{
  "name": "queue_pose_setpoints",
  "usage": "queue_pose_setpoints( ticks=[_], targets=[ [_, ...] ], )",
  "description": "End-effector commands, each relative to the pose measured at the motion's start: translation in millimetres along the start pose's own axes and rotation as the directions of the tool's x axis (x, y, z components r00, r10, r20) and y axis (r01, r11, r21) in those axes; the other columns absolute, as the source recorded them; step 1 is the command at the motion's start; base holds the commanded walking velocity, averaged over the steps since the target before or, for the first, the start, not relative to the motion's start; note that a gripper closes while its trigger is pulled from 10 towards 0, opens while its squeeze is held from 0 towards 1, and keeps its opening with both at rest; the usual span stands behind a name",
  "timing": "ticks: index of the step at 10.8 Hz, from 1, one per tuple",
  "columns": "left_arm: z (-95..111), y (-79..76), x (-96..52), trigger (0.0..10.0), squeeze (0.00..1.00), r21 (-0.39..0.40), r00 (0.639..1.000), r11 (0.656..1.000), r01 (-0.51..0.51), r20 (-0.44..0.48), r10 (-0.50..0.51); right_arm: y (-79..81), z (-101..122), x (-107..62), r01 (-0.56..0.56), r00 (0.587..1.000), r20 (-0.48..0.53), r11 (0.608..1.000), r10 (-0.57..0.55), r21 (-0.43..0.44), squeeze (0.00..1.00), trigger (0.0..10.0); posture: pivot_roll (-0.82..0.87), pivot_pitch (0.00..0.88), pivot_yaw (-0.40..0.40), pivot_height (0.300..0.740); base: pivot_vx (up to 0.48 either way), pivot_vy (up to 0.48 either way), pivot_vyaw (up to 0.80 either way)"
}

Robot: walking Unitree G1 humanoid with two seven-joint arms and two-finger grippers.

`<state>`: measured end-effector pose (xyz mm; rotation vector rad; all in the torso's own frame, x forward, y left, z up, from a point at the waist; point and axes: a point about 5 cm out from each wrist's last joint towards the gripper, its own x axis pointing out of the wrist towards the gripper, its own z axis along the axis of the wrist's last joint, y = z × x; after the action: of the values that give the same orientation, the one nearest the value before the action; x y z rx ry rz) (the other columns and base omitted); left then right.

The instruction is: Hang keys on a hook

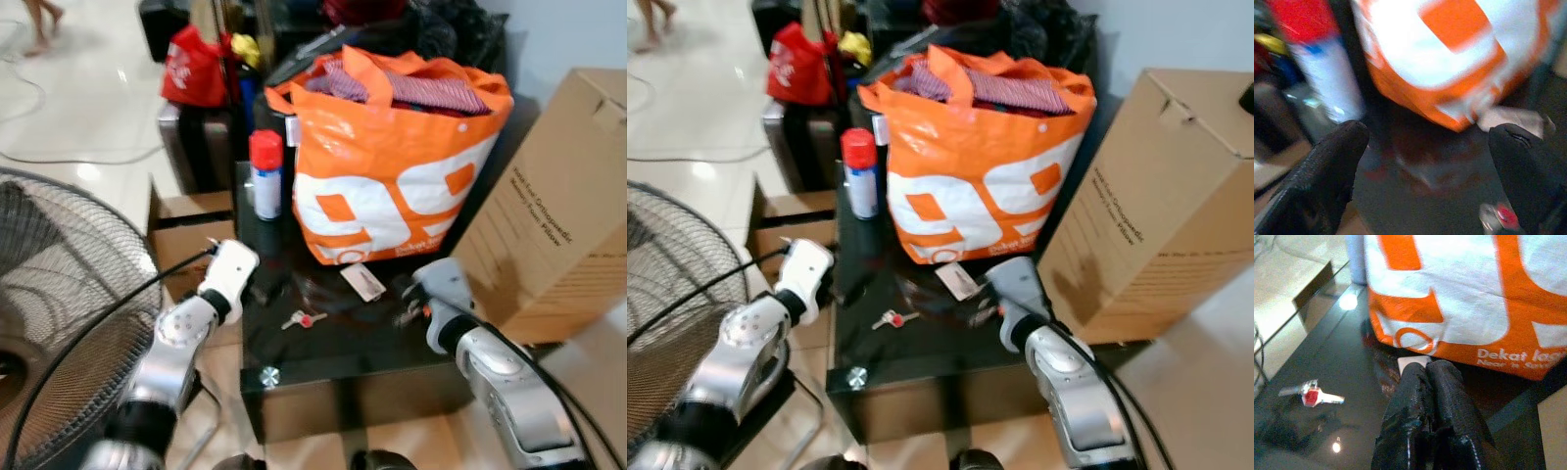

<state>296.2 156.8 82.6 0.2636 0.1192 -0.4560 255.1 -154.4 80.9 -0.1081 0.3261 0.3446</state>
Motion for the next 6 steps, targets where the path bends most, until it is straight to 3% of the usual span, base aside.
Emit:
queue_pose_setpoints(
  ticks=[1,3,4,6],
  targets=[
    [4,4.7,-3.1,10.0,0.00,-0.005,0.999,0.999,-0.049,0.016,0.049,-6.2,-6,-2.8,0.034,0.999,-0.012,0.999,-0.034,0.027,0.00,10.0,-0.15,0.000,0.017,0.740,0.000,0.000,0.00],
    [4,1.9,-9.0,10.0,0.00,-0.022,0.995,0.995,-0.101,0.015,0.101,1.4,-9,-0.8,-0.053,0.999,-0.016,0.997,0.052,-0.048,0.00,10.0,-0.14,0.000,0.009,0.740,0.000,-0.435,0.23],
    [6,0.7,-10.9,10.0,0.00,-0.019,0.992,0.992,-0.121,0.023,0.122,2.5,-10,-0.9,-0.057,0.998,-0.018,0.997,0.056,-0.055,0.00,10.0,-0.14,0.000,0.005,0.740,0.000,-0.480,0.80],
    [3,-0.7,-19.0,10.0,0.00,-0.033,0.978,0.979,-0.202,0.041,0.203,-1.2,-14,-1.6,-0.010,1.000,-0.012,1.000,0.010,-0.027,0.00,10.0,-0.13,0.000,0.002,0.740,0.000,-0.362,0.00]
  ],
)
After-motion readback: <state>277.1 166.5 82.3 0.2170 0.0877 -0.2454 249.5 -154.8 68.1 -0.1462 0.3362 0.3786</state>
